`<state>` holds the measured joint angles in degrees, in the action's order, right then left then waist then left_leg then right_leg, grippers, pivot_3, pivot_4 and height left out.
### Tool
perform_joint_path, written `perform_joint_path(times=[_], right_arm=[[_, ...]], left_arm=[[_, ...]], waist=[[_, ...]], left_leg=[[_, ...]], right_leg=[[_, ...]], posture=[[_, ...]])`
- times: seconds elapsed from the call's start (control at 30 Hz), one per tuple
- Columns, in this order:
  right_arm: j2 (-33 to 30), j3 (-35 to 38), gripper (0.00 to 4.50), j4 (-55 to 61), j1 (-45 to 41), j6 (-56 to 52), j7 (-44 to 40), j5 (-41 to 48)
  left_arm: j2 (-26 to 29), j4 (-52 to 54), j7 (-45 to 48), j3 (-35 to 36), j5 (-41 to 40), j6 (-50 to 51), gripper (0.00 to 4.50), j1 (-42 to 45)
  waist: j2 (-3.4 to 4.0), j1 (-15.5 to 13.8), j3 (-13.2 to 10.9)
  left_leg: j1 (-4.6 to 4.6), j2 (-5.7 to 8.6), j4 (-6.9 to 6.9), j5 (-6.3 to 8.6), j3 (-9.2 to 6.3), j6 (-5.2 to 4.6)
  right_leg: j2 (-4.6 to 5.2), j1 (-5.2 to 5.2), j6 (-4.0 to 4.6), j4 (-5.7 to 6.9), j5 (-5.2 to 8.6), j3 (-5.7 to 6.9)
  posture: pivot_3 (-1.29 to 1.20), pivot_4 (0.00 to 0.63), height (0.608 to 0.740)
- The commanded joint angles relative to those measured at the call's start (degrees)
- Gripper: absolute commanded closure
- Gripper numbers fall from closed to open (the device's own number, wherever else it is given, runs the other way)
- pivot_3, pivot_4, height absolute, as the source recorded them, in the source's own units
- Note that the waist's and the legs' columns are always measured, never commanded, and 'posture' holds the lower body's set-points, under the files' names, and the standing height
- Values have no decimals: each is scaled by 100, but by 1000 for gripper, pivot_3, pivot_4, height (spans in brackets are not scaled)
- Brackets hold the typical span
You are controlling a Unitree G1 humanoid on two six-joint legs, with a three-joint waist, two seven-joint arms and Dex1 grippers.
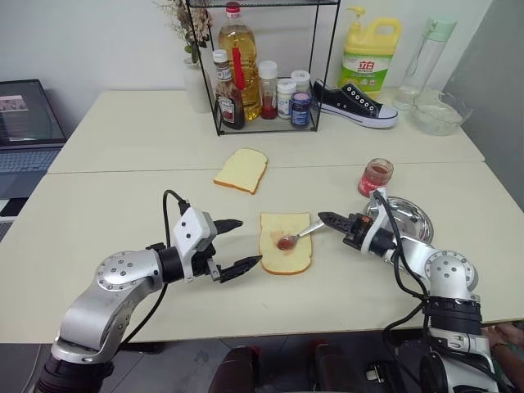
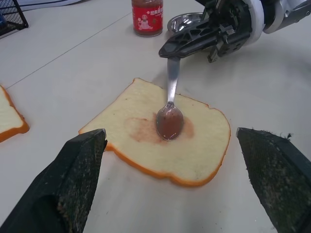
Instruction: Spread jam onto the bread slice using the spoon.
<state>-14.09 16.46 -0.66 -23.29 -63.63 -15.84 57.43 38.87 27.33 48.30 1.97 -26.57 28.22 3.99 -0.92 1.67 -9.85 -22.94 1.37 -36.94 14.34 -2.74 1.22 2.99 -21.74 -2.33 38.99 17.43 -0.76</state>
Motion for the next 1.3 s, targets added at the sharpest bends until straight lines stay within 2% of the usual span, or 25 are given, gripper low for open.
perform_joint_path(times=[0.03, 0.23, 0.57, 0.73, 0.93, 1.07, 1.13, 1.2, 1.3], right_arm=[[123, 338, 4450, -154, -188, 171, 316, 47], [163, 553, 4450, -316, -317, 222, 543, 27], [522, 990, 4450, -198, -411, 175, 940, 646], [302, 1219, 4450, 454, -299, -284, 1138, 1719], [-108, 1484, 4450, 1238, 75, -18, 2054, 2643], [-540, 1862, 4450, 1717, 414, 484, 2795, 3105], [-891, 2140, 4450, 1923, 688, 710, 3050, 3136], [-1175, 2239, 4450, 2053, 972, 878, 3164, 2991], [-1420, 2468, 4450, 1822, 1394, 1242, 2944, 2522]], left_arm=[[7, 81, 21, 22, -15, -115, 0, 25], [-1, 61, 32, 9, -12, -127, 0, 45], [4, 46, 46, 8, -52, -79, 0, 128], [23, 140, 186, 0, -525, 359, 0, 556], [132, -360, 972, -584, -395, 210, 0, 1510], [-207, -1094, 1368, -1160, -20, -245, 0, 2388], [-575, -1735, 1482, -1573, 402, -679, 0, 2936], [-903, -2288, 1592, -1867, 737, -1092, 0, 3307], [-1716, -3211, 1566, -2312, 1137, -1610, 0, 3880]], waist=[[0, 0, 0], [0, -6, 0], [0, -3, 0], [1, -10, -1], [1, -13, -1], [1, -28, -1], [-1, -78, -2], [-3, -68, -2], [-6, -70, -4]], left_leg=[[0, 0, 0, 0, 0, 0], [-1, 1, -1, 0, 1, 0], [-1, 1, 0, 0, 1, 0], [-3, 2, -1, 0, 1, 0], [-4, 1, 0, 0, 1, -1], [-6, 7, -3, 0, 4, -1], [-7, 8, -4, 0, 3, -1], [-8, 9, -5, 0, 5, -2], [-8, 8, -3, 0, 7, -3]], right_leg=[[0, 0, 0, 0, 0, 0], [1, 0, 0, 0, 0, 0], [1, 0, 0, 0, 0, -1], [1, -1, 0, 1, 0, 1], [-5, 0, 0, -1, 0, 2], [-19, 2, -1, -2, 0, 1], [-19, 3, -1, -3, 0, 2], [-19, 5, -1, -6, 0, 1], [-20, 5, -2, -7, 0, 1]], posture=[[0, 150, 740], [0, 150, 740], [0, 150, 740], [0, 150, 740], [0, 150, 740], [0, 150, 740], [0, 150, 740], [0, 150, 740], [0, 150, 740]])
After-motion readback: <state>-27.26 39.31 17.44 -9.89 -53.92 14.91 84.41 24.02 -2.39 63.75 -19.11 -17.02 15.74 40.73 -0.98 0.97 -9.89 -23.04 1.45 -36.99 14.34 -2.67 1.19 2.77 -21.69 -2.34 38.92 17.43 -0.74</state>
